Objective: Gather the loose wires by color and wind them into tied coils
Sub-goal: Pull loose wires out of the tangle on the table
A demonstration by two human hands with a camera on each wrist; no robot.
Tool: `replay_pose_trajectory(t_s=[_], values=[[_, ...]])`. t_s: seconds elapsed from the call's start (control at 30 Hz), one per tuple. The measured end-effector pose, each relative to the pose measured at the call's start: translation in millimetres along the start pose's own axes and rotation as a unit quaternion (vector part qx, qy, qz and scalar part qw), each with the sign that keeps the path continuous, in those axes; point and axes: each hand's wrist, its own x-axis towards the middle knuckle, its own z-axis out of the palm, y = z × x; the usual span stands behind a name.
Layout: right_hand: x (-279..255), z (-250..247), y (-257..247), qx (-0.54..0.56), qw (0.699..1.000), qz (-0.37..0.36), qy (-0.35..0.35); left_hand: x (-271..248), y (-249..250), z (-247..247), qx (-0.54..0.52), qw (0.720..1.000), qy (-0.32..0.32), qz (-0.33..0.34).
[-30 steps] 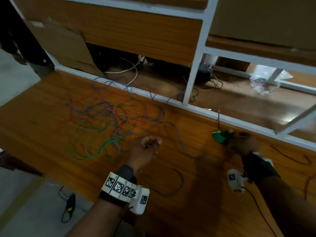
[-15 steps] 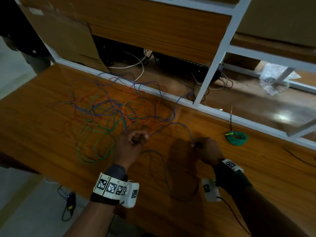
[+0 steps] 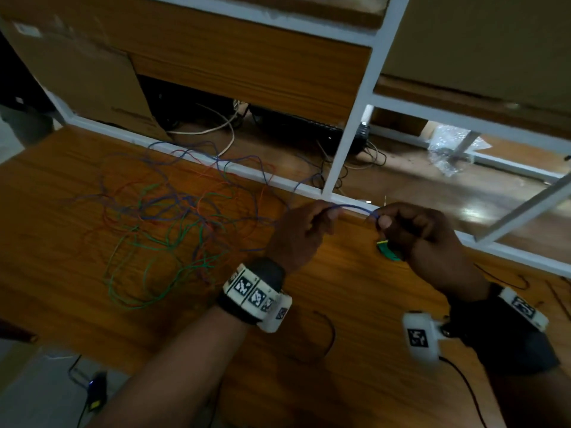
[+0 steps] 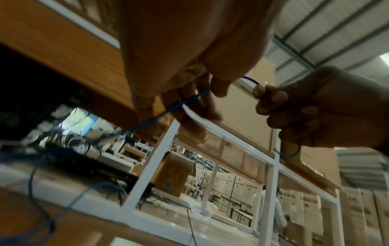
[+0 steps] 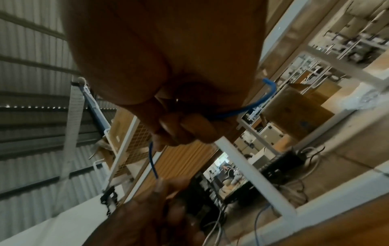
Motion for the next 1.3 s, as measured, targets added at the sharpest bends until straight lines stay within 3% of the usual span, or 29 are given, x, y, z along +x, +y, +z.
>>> replay_pose_trajectory(t_s=[0.07, 0.23, 0.33, 0.47, 0.57, 0.63, 0.73, 0.8, 0.9, 1.0, 1.07, 1.13, 1.2, 1.3], values=[[-7, -18, 7, -0.052, 0.998, -0.005, 0.032, 11, -3, 5, -0.080, 0.996, 0.039, -0.009], [-45, -55, 31, -0.196, 0.977, 0.038, -0.078, 40, -5, -13, -0.081, 0.989, 0.125, 0.014], [-61, -71, 47, -0.227, 0.971, 0.033, -0.074, 46, 4, -9, -0.057, 0.993, 0.099, 0.004], [-71, -92, 59, -0.357, 0.932, 0.034, -0.060, 27, 17, 30, 0.019, 1.000, 0.017, -0.003], [-75, -88, 53, -0.310, 0.950, 0.015, -0.042, 11, 41, 74, 0.053, 0.995, -0.085, 0.008], [-79, -80, 51, -0.261, 0.965, -0.011, -0.035, 5, 57, 99, 0.074, 0.991, -0.107, 0.024], [-90, -79, 52, -0.170, 0.985, -0.031, 0.008, 1, 71, 115, 0.071, 0.991, -0.103, 0.052], [-97, -95, 55, -0.109, 0.992, -0.015, 0.056, -4, 72, 115, 0.032, 0.993, -0.106, 0.028], [-111, -132, 55, -0.100, 0.984, 0.002, 0.149, -19, 61, 104, -0.016, 0.998, -0.062, -0.021], [-129, -159, 52, -0.081, 0.975, 0.036, 0.205, -29, 43, 76, 0.014, 0.999, -0.018, -0.042], [-135, -160, 57, -0.083, 0.977, 0.094, 0.171, -27, 31, 57, 0.059, 0.997, 0.005, -0.054], [-137, -145, 67, -0.144, 0.977, 0.128, 0.093, -20, 27, 43, 0.094, 0.994, 0.012, -0.050], [-134, -118, 74, -0.250, 0.957, 0.147, 0.024, -13, 32, 36, 0.124, 0.992, -0.024, -0.025], [-111, -73, 71, -0.337, 0.937, 0.089, 0.030, -5, 43, 41, 0.203, 0.972, -0.111, 0.034]])
